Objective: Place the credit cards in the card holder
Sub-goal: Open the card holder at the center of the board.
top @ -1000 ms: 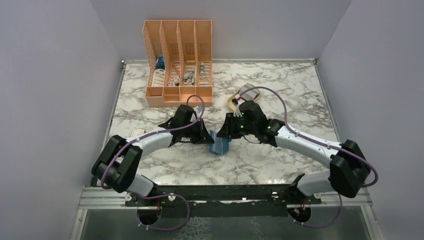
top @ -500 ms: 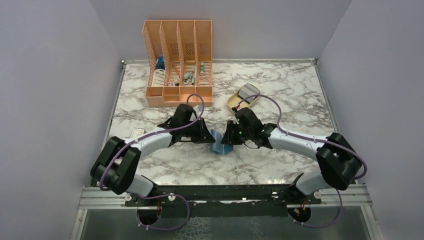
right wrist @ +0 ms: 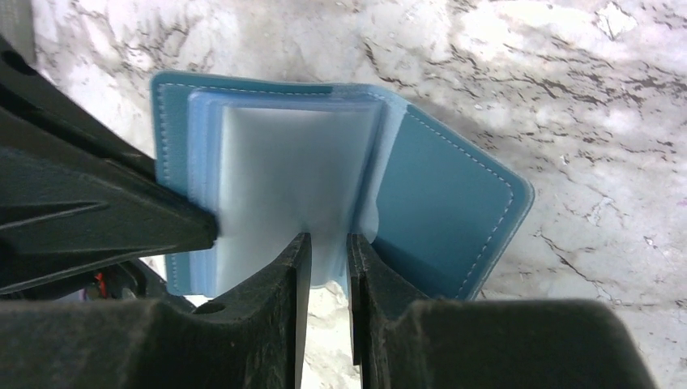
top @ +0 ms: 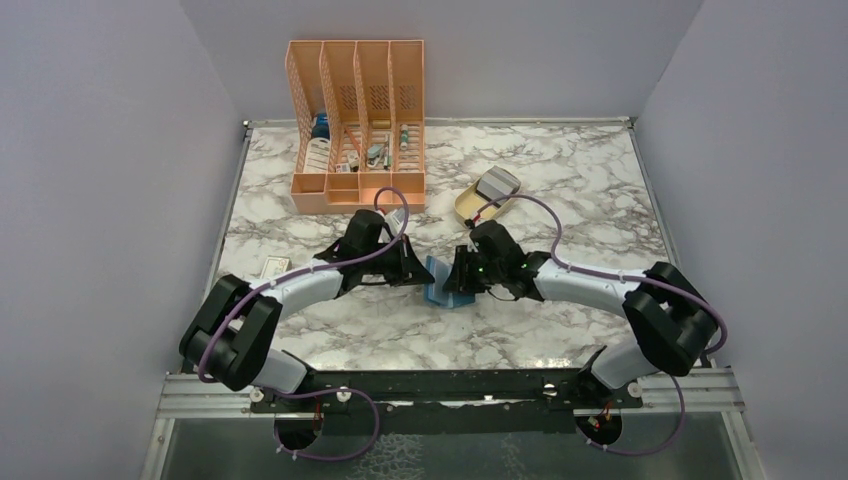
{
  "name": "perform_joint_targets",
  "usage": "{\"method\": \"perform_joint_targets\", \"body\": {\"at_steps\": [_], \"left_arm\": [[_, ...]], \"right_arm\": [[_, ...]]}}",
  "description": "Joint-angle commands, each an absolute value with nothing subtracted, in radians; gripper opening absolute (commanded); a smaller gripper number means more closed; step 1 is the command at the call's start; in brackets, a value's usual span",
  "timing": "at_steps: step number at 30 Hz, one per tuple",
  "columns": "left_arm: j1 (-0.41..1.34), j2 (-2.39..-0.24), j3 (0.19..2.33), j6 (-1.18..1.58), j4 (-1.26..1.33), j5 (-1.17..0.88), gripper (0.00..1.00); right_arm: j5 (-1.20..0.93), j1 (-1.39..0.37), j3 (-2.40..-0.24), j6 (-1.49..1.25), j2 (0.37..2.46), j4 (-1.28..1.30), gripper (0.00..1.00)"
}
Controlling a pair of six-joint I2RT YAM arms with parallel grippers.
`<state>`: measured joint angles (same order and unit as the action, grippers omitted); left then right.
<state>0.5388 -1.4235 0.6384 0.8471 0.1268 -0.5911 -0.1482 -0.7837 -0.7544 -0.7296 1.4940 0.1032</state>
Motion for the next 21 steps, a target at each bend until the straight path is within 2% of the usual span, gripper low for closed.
{"method": "perform_joint_targets", "body": {"at_steps": [1, 15, 18, 21], "left_arm": [[0.545, -1.398, 0.613, 0.879, 0.214, -0.651, 0.0], [0.545, -1.391, 0.598, 0.897, 0.259, -0.678, 0.0], [0.545, -1.391, 0.594, 0.896, 0.259, -0.675, 0.1], [0.545, -1.391, 0.59, 0.894, 0.259, -0.668, 0.0]], "right_arm": [[-0.105, -0.783, -0.728, -0.739, 1.517, 0.059, 0.22], [-0.098, -0.782, -0.71, -0.741, 1.552, 0.027, 0.21], [-0.099, -0.783, -0.707, -0.741, 1.555, 0.025, 0.21], [-0.099, -0.782, -0.707, -0.741, 1.555, 0.023, 0.21]]}}
